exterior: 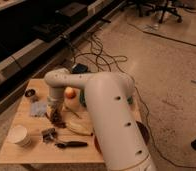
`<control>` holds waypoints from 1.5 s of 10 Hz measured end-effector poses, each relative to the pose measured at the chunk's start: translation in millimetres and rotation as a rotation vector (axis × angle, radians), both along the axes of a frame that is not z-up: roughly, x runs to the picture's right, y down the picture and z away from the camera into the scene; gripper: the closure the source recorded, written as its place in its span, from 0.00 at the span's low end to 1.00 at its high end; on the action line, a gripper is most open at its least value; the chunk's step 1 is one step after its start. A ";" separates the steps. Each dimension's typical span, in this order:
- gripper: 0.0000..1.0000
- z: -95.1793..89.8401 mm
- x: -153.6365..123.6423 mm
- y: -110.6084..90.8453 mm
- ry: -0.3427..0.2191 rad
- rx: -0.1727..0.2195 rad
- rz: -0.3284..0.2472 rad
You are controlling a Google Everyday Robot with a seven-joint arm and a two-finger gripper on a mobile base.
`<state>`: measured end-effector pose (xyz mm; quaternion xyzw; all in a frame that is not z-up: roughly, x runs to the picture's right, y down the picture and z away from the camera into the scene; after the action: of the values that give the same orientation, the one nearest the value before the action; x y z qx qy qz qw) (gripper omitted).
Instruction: Place grapes in tray
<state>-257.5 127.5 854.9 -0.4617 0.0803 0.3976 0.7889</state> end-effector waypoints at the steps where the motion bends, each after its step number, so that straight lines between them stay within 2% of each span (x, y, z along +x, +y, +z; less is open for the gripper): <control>1: 1.00 -6.8 6.9 -19.5 0.038 0.003 0.013; 3: 1.00 -23.1 22.6 -63.1 0.101 0.026 0.034; 5: 1.00 -41.1 37.1 -124.5 0.186 0.080 0.042; 7: 1.00 -41.9 66.6 -167.8 0.287 0.107 0.058; 8: 1.00 -44.4 81.6 -181.1 0.332 0.115 0.069; 10: 1.00 -55.5 128.7 -193.9 0.442 0.121 0.090; 12: 1.00 -64.9 164.5 -192.7 0.507 0.119 0.108; 15: 1.00 -74.6 191.2 -187.7 0.575 0.107 0.131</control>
<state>-66.3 -60.1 780.3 -0.2922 0.2494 0.5657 0.7297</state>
